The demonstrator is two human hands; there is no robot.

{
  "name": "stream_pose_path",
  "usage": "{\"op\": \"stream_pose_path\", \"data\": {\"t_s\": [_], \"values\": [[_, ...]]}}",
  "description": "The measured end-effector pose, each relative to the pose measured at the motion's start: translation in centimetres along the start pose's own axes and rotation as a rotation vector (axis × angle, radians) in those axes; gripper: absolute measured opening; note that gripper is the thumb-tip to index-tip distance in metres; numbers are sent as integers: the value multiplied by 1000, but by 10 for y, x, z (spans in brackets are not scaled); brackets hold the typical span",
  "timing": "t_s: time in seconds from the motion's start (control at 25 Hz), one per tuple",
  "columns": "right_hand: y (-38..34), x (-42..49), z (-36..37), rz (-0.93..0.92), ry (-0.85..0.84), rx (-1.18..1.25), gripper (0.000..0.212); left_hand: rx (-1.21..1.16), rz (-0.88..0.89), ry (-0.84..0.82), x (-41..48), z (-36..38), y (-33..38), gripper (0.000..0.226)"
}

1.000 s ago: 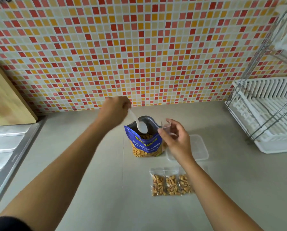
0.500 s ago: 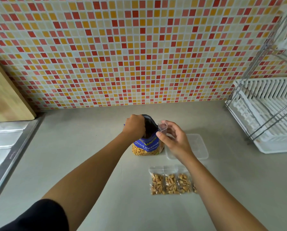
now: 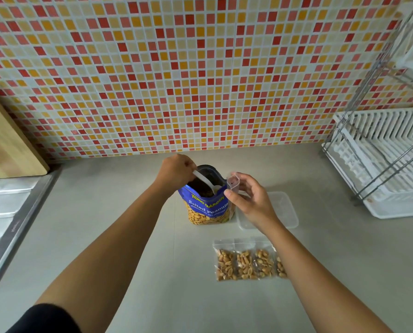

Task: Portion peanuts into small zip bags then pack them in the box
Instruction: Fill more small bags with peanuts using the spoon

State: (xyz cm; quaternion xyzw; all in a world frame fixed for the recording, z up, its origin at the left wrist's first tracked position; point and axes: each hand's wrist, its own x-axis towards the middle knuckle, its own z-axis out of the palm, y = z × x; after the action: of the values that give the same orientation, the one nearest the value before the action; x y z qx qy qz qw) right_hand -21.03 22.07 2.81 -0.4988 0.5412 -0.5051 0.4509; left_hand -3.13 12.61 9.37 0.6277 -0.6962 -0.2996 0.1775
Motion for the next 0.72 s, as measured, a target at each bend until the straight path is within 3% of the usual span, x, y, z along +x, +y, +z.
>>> {"op": "stream_pose_path", "data": {"t_s": [0.4,0.56,0.72], "values": [[-3,-3,3,-31,69,-41,55,-415,-149,-7,4,-16,-32,16],[-10,-2,5,-94,192,-205,55,-477,-159,-2,-1,-21,-46,17],[-16,-1,12,-182,202,-429,59,-522,-158,29,-4,-34,-51,18]]}}
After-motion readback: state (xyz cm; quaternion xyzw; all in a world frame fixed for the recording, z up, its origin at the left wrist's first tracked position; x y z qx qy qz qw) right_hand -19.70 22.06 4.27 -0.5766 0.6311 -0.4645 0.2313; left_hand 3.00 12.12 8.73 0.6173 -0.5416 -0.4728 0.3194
